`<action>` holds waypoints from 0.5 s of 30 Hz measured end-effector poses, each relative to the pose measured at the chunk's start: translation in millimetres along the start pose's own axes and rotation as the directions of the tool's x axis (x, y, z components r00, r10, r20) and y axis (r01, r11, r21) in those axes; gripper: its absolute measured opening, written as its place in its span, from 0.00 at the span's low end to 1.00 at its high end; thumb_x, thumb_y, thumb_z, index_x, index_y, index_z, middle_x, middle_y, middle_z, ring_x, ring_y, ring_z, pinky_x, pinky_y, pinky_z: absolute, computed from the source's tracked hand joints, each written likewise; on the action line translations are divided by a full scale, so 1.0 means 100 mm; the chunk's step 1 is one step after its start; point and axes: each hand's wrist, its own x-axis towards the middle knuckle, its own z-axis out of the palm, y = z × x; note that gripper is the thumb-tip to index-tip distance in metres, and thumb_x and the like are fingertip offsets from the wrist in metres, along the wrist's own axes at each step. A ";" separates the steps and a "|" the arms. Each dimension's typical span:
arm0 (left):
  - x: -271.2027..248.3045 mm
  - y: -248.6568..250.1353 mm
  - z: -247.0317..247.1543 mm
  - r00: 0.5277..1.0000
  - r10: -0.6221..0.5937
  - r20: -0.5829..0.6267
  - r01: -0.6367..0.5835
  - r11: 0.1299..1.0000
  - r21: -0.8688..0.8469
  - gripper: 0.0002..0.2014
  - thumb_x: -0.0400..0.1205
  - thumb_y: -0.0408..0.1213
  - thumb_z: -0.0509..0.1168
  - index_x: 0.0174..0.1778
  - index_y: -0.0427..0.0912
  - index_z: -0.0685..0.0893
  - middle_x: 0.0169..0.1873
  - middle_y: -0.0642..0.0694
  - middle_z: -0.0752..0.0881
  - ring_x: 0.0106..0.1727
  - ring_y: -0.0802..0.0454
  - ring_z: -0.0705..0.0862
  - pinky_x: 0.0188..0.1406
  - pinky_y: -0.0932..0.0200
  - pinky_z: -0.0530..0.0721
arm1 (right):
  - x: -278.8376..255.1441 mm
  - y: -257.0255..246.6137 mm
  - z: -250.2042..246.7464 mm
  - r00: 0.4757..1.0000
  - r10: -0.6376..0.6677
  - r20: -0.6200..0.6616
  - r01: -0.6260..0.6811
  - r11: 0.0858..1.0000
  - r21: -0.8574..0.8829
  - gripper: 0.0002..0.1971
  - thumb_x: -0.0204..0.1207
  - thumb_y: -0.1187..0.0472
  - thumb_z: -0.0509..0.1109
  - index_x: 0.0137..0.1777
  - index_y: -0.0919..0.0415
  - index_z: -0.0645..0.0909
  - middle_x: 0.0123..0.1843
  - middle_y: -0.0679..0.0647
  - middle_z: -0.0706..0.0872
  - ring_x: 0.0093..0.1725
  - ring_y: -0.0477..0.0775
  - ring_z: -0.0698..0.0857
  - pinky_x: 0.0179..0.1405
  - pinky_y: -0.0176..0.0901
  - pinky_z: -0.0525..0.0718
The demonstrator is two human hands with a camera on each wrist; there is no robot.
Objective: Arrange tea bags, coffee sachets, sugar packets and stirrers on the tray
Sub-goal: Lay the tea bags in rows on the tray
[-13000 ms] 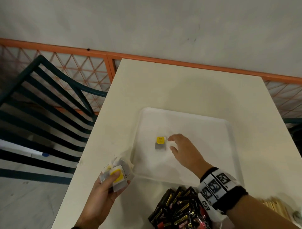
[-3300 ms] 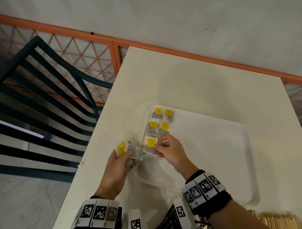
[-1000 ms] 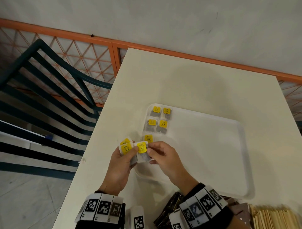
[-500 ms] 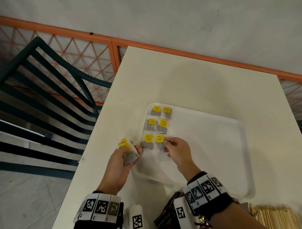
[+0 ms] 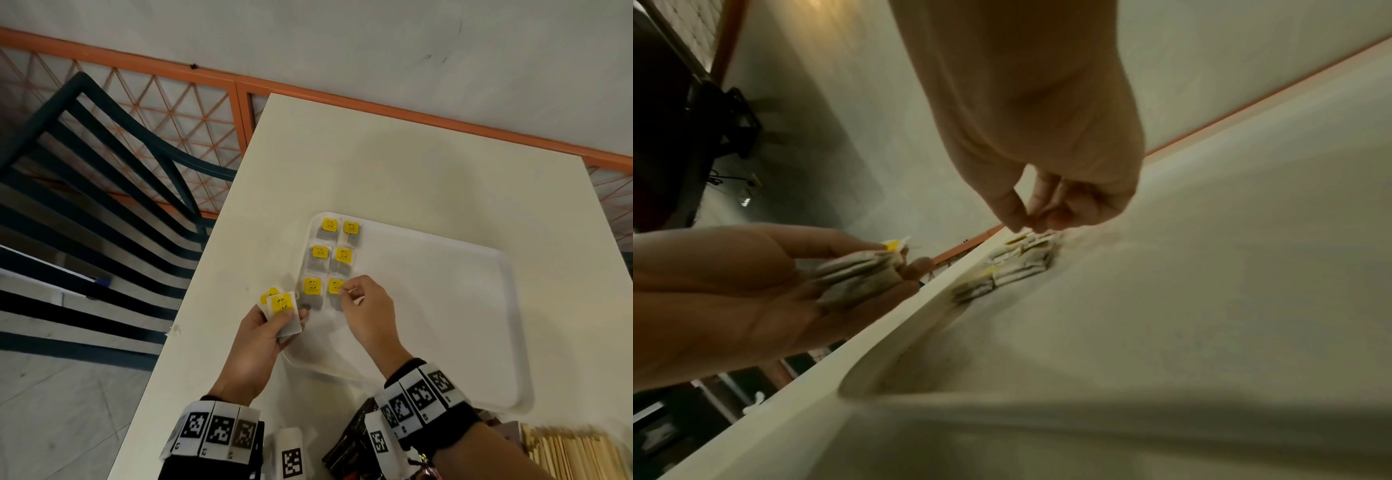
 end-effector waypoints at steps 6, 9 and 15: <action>-0.02 -0.02 0.02 0.999 0.025 0.037 -0.027 0.998 0.056 0.09 0.79 0.26 0.62 0.50 0.40 0.84 0.39 0.48 0.92 0.41 0.56 0.90 0.40 0.64 0.88 | -0.23 -0.17 0.04 0.957 -0.108 0.269 0.052 0.977 0.209 0.05 0.73 0.56 0.73 0.46 0.55 0.85 0.42 0.47 0.88 0.37 0.40 0.80 0.39 0.24 0.75; -0.03 -0.02 0.01 0.999 0.022 0.040 -0.024 0.999 0.049 0.08 0.80 0.30 0.63 0.52 0.40 0.84 0.43 0.45 0.92 0.43 0.54 0.90 0.39 0.64 0.87 | -0.30 -0.14 0.09 0.935 -0.056 0.350 -0.050 0.957 0.285 0.05 0.71 0.60 0.75 0.45 0.54 0.85 0.41 0.46 0.87 0.36 0.35 0.81 0.40 0.28 0.77; -0.04 -0.02 -0.01 0.999 -0.020 0.043 0.018 0.999 0.046 0.10 0.85 0.37 0.57 0.51 0.42 0.85 0.40 0.48 0.92 0.40 0.56 0.90 0.45 0.57 0.86 | -0.30 -0.11 0.08 0.936 0.021 0.350 -0.136 0.942 0.307 0.06 0.73 0.67 0.71 0.39 0.55 0.81 0.34 0.47 0.83 0.32 0.41 0.81 0.35 0.34 0.81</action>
